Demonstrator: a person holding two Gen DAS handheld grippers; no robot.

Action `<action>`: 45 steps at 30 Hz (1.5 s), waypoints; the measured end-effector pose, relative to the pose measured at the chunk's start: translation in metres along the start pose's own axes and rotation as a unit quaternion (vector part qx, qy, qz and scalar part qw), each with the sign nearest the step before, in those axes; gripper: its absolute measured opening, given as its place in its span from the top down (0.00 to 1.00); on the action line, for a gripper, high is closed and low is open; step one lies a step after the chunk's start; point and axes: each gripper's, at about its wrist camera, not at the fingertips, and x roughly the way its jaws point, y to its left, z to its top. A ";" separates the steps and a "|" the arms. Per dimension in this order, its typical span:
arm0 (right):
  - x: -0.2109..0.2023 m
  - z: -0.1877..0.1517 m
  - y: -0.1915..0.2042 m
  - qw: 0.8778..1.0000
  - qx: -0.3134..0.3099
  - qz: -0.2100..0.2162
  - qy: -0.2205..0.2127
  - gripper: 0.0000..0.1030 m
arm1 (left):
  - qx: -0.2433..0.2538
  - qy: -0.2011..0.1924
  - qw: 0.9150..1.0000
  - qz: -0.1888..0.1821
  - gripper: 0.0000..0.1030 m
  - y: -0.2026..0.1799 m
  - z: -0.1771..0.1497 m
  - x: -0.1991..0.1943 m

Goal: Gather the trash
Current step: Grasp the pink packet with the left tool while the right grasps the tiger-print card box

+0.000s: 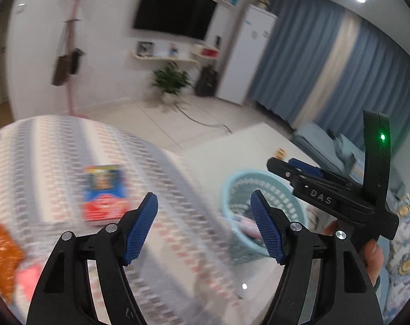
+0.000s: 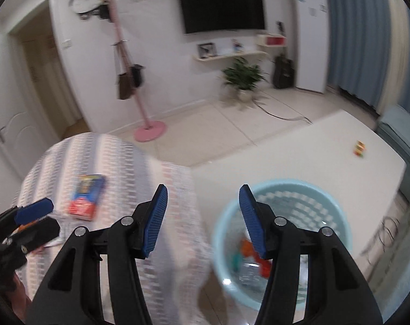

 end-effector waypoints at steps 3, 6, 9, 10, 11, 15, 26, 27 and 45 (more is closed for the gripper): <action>0.004 0.003 0.037 0.999 -0.024 0.023 -0.002 0.48 | -0.015 -0.018 0.999 0.031 0.33 0.031 0.001 -0.031; 0.011 0.003 0.065 0.998 -0.037 0.040 0.004 0.45 | -0.027 -0.030 0.998 0.058 0.33 0.061 -0.004 -0.055; 0.019 0.002 0.093 0.997 -0.049 0.056 0.014 0.42 | -0.042 -0.030 0.996 0.075 0.33 0.093 -0.012 -0.071; 0.023 0.002 0.101 0.997 -0.051 0.061 0.018 0.42 | -0.048 -0.029 0.995 0.081 0.33 0.101 -0.014 -0.074; 0.026 0.001 0.110 0.996 -0.053 0.066 0.022 0.41 | -0.054 -0.029 0.994 0.086 0.33 0.109 -0.018 -0.077; 0.044 -0.005 0.139 0.995 -0.060 0.070 0.034 0.33 | -0.066 -0.007 0.994 0.087 0.33 0.140 -0.038 -0.077; 0.111 -0.020 0.189 0.994 -0.055 0.040 0.086 0.29 | -0.022 0.064 0.993 0.097 0.32 0.174 -0.065 -0.048; 0.115 -0.021 0.192 0.994 -0.059 0.031 0.090 0.29 | -0.021 0.064 0.993 0.092 0.32 0.174 -0.066 -0.049; 0.132 -0.035 0.191 0.993 -0.054 0.019 0.105 0.29 | -0.002 0.090 0.990 0.112 0.25 0.136 -0.101 -0.055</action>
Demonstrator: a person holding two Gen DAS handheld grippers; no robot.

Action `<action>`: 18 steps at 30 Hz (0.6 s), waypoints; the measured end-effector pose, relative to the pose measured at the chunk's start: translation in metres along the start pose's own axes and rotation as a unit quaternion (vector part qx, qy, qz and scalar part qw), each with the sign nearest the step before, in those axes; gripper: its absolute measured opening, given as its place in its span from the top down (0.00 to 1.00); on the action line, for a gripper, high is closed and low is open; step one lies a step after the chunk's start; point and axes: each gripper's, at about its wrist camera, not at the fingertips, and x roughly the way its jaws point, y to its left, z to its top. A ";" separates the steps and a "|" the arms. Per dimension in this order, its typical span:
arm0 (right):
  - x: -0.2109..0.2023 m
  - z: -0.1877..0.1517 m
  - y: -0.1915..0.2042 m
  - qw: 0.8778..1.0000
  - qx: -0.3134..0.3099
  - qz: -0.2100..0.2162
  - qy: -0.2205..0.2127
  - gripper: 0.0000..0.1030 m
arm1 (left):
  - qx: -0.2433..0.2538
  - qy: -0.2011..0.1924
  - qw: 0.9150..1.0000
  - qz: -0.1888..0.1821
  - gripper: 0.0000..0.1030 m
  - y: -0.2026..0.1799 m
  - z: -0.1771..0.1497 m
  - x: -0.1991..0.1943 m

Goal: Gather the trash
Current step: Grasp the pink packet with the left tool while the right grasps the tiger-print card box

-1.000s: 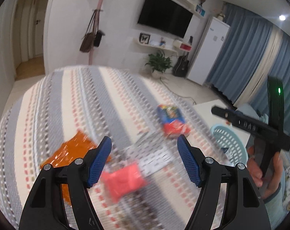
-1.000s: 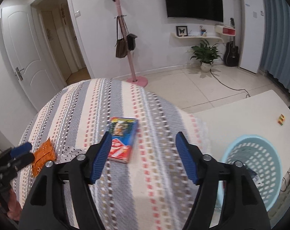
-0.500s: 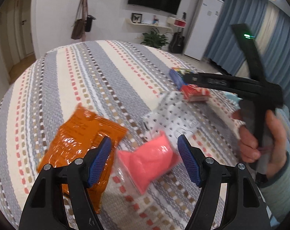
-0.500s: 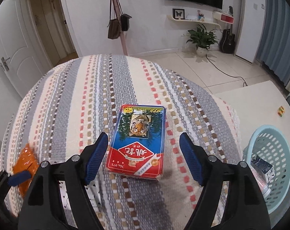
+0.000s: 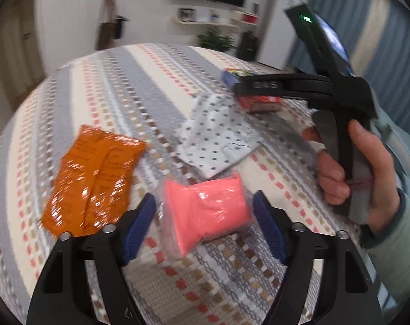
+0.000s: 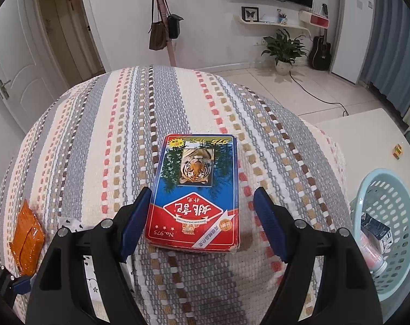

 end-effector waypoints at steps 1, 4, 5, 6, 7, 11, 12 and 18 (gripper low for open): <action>-0.001 0.000 -0.001 1.000 0.001 0.000 -0.001 0.29 | -0.006 -0.006 1.000 0.014 0.24 -0.001 -0.003 -0.002; 0.000 0.000 -0.001 1.000 0.000 -0.006 -0.001 0.29 | -0.032 -0.015 0.998 0.048 0.24 -0.004 -0.009 -0.004; 0.000 0.000 0.000 1.000 -0.002 -0.008 -0.001 0.29 | -0.040 -0.017 0.998 0.051 0.24 -0.003 -0.009 -0.003; 0.000 0.000 0.001 1.000 -0.005 -0.013 0.000 0.29 | -0.050 -0.020 0.997 0.056 0.25 -0.002 -0.009 -0.003; 0.000 0.000 0.002 1.000 -0.007 -0.015 0.001 0.29 | -0.058 -0.021 0.996 0.058 0.25 -0.001 -0.009 -0.004; 0.001 0.000 0.004 1.000 -0.010 -0.018 0.002 0.29 | -0.076 -0.026 0.995 0.065 0.40 0.002 -0.007 -0.005; 0.002 0.001 0.005 1.000 -0.010 -0.019 0.002 0.29 | -0.076 -0.026 0.994 0.068 0.45 0.000 -0.007 -0.005; 0.004 0.002 0.010 1.000 -0.014 -0.027 0.002 0.29 | -0.091 -0.037 0.992 0.083 0.50 -0.008 -0.010 -0.006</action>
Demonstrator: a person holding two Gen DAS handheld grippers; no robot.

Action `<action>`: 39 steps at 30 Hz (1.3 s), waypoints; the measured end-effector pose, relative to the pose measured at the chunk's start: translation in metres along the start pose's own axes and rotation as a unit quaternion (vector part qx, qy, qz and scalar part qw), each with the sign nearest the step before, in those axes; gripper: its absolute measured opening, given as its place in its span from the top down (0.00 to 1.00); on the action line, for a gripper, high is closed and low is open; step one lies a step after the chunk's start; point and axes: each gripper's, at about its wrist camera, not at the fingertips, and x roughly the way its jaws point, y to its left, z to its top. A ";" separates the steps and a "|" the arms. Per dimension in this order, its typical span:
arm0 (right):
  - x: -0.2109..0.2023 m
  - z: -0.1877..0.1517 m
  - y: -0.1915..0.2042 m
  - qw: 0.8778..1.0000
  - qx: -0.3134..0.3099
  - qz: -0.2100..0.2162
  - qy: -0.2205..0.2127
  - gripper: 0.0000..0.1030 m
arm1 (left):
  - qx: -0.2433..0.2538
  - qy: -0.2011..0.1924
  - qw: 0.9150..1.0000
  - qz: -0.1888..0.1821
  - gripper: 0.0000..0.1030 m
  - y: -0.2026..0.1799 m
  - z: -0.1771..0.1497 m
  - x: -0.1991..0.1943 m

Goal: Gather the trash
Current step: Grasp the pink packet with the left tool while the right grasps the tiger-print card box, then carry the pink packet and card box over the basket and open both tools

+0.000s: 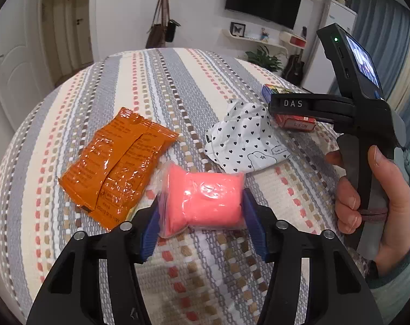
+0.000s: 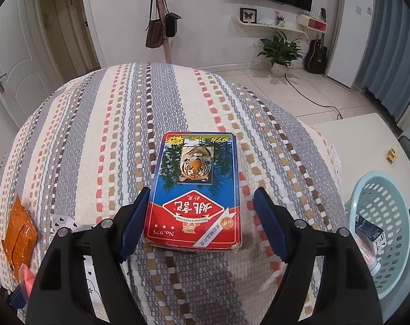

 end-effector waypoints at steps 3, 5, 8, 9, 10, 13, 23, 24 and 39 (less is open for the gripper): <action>-0.002 0.000 0.000 1.000 0.003 -0.003 -0.003 0.37 | -0.010 -0.006 1.000 0.004 0.51 0.001 -0.001 -0.002; -0.002 0.000 -0.001 1.000 0.003 -0.008 -0.004 0.44 | -0.014 -0.013 1.000 0.006 0.51 0.002 0.000 -0.005; -0.003 0.000 -0.001 1.000 0.005 -0.011 -0.007 0.44 | -0.015 -0.025 1.000 -0.001 0.52 0.004 0.002 -0.009; -0.004 0.001 -0.001 1.000 0.006 -0.008 -0.010 0.45 | -0.014 -0.030 0.999 -0.004 0.52 0.004 0.004 -0.012; -0.007 0.001 -0.003 1.000 0.009 -0.001 -0.017 0.45 | -0.012 -0.034 0.999 -0.006 0.52 0.004 0.006 -0.014; -0.025 0.000 -0.012 0.998 0.024 0.024 -0.057 0.45 | -0.008 -0.052 0.999 -0.012 0.52 0.001 0.016 -0.023; -0.117 0.013 -0.089 0.981 0.088 0.002 -0.175 0.45 | 0.035 -0.127 0.990 -0.055 0.52 -0.049 0.071 -0.048; -0.128 0.014 -0.102 0.978 0.094 -0.013 -0.187 0.45 | 0.043 -0.135 0.988 -0.064 0.52 -0.061 0.079 -0.049; -0.112 -0.027 -0.277 0.961 0.217 -0.104 -0.138 0.45 | 0.111 -0.083 0.974 -0.177 0.52 -0.231 0.129 0.028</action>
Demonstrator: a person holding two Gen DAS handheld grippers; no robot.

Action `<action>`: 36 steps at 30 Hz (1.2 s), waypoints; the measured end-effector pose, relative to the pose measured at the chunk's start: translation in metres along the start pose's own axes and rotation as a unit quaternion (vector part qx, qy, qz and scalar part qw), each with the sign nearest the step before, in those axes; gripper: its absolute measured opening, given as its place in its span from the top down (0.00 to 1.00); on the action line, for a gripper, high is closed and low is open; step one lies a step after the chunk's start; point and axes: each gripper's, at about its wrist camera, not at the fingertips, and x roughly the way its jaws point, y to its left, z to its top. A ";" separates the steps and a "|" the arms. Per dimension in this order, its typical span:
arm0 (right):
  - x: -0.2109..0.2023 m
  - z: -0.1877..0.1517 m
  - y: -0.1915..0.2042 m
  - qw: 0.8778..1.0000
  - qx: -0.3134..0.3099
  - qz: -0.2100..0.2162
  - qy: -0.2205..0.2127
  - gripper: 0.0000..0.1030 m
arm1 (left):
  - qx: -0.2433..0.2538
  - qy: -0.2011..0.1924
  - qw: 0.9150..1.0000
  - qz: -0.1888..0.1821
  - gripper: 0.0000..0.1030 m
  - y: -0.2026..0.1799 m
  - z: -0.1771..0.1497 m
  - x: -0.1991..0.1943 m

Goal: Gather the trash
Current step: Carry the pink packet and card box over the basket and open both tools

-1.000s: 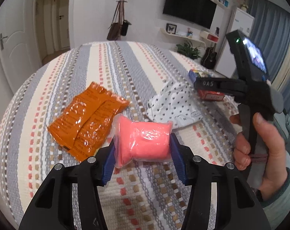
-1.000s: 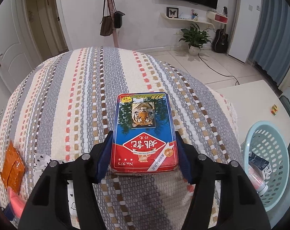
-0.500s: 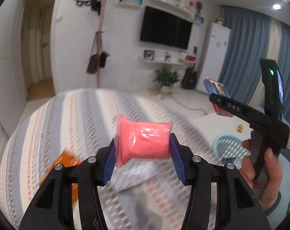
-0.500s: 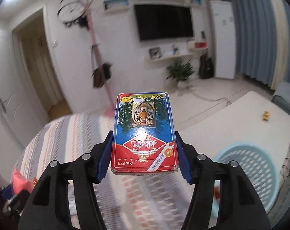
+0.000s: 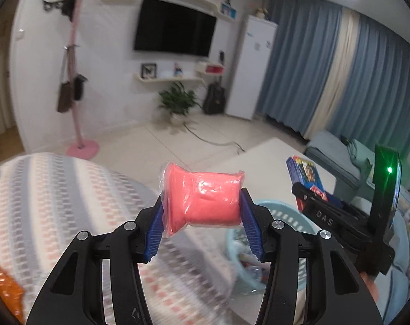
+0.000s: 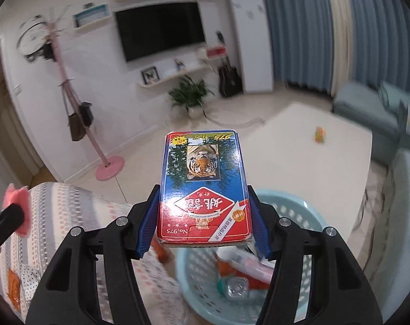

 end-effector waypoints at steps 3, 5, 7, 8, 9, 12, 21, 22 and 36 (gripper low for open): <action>0.018 -0.003 -0.027 0.999 0.012 -0.017 0.026 0.45 | 0.002 0.024 1.000 -0.015 0.52 -0.016 0.002 0.036; 0.032 -0.007 -0.046 0.998 0.021 -0.026 0.049 0.45 | 0.008 0.055 0.998 -0.023 0.52 -0.030 0.000 0.068; 0.045 -0.010 -0.060 0.996 0.029 -0.032 0.073 0.45 | 0.005 0.078 0.996 -0.033 0.52 -0.036 -0.002 0.090; 0.054 -0.013 -0.068 0.995 0.034 -0.040 0.089 0.45 | 0.003 0.090 0.995 -0.038 0.52 -0.039 -0.003 0.101; 0.059 -0.015 -0.074 0.993 0.037 -0.044 0.098 0.45 | 0.000 0.103 0.994 -0.043 0.52 -0.043 -0.006 0.114; 0.077 -0.024 -0.091 0.989 0.053 -0.053 0.130 0.45 | -0.001 0.138 0.989 -0.051 0.52 -0.049 -0.015 0.142; 0.090 -0.030 -0.112 0.984 0.046 -0.058 0.159 0.44 | -0.002 0.180 0.980 -0.081 0.41 -0.063 -0.032 0.168; 0.088 -0.029 -0.113 0.985 0.047 -0.053 0.160 0.44 | 0.001 0.177 0.981 -0.078 0.35 -0.066 -0.032 0.167; 0.032 -0.013 -0.063 0.993 0.002 -0.054 0.101 0.38 | -0.023 0.088 0.994 -0.065 0.23 -0.036 -0.018 0.072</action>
